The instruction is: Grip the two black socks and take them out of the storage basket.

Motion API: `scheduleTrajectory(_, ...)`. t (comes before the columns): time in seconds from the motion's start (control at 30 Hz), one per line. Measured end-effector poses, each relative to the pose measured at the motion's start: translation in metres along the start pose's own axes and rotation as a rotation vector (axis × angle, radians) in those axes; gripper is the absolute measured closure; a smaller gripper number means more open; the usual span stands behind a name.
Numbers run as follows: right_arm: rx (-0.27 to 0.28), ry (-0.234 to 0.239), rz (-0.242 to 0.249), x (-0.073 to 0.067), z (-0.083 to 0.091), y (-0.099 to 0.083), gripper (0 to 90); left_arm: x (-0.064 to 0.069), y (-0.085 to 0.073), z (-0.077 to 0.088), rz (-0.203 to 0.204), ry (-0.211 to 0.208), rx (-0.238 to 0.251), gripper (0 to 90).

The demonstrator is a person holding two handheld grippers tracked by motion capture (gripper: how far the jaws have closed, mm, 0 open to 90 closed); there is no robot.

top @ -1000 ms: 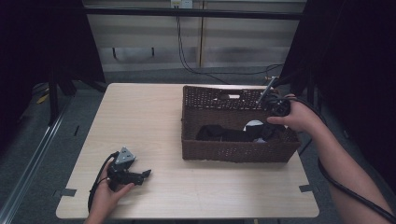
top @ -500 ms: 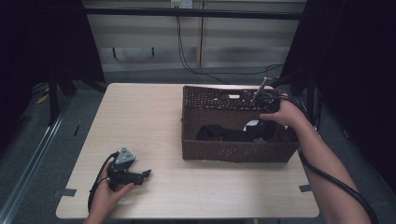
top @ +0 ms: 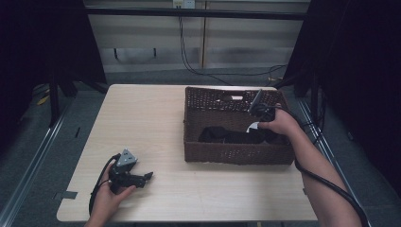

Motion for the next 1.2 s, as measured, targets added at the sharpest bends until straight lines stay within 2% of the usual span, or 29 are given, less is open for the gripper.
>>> scheduleTrajectory(0.03,-0.012,0.005,0.019,-0.001,0.0,-0.001,69.8,0.0,0.0,0.0,-0.001,0.001,0.0,15.6)
scheduleTrajectory(0.1,-0.022,0.008,0.017,-0.003,0.005,-0.001,77.8,0.0,0.0,0.0,-0.001,-0.001,-0.004,15.6)
scheduleTrajectory(0.2,-0.014,0.036,0.021,-0.006,0.019,-0.001,83.2,0.0,0.0,0.0,-0.001,-0.002,-0.004,15.6)
scheduleTrajectory(0.43,0.004,0.068,0.025,-0.011,0.06,-0.002,84.2,0.0,0.0,0.0,0.0,-0.002,-0.003,15.6)
scheduleTrajectory(0.57,0.024,0.058,0.033,-0.015,0.082,-0.001,84.2,0.0,0.0,0.0,0.001,-0.003,-0.003,15.6)
scheduleTrajectory(0.6,0.024,0.058,0.033,-0.015,0.082,-0.001,84.2,0.0,0.0,0.0,0.001,-0.003,-0.003,15.6)
scheduleTrajectory(0.63,0.036,0.057,0.042,-0.017,0.092,-0.001,84.2,0.0,0.0,0.0,-0.001,-0.002,-0.003,15.6)
scheduleTrajectory(0.7,0.039,0.058,0.045,-0.018,0.097,-0.001,84.2,0.0,0.0,0.0,0.0,-0.002,-0.003,15.6)
scheduleTrajectory(0.77,0.043,0.048,0.047,-0.017,0.112,-0.003,84.2,0.0,0.0,0.0,-0.001,-0.002,-0.004,15.6)
scheduleTrajectory(0.87,0.052,0.045,0.035,-0.017,0.126,-0.005,84.2,0.0,0.0,0.0,-0.001,-0.003,-0.004,15.6)
scheduleTrajectory(0.9,0.052,0.045,0.035,-0.017,0.126,-0.005,84.2,0.0,0.0,0.0,-0.001,-0.003,-0.004,15.6)
scheduleTrajectory(0.93,0.058,0.046,0.047,-0.017,0.135,-0.005,84.1,0.0,0.0,0.0,-0.001,-0.002,-0.003,15.6)
scheduleTrajectory(1.03,0.07,0.044,0.053,-0.018,0.144,-0.006,84.1,0.0,0.0,0.0,-0.002,-0.003,-0.005,15.6)
scheduleTrajectory(1.07,0.068,0.04,0.051,-0.019,0.153,-0.007,84.1,0.0,0.0,0.0,-0.001,-0.002,-0.004,15.6)
scheduleTrajectory(1.2,0.081,0.032,0.079,-0.022,0.174,-0.01,84.0,0.0,0.0,0.0,-0.003,-0.003,-0.004,15.6)
Point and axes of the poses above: each handheld gripper's, and its own axes: z roughly backward along the jaws, y roughly out of its top, x roughly to its right, the point moved 5 cm from there along -z, roughly forward along the jaws, and after that the axes turned 4 degrees about x, right-handed, at the moved point
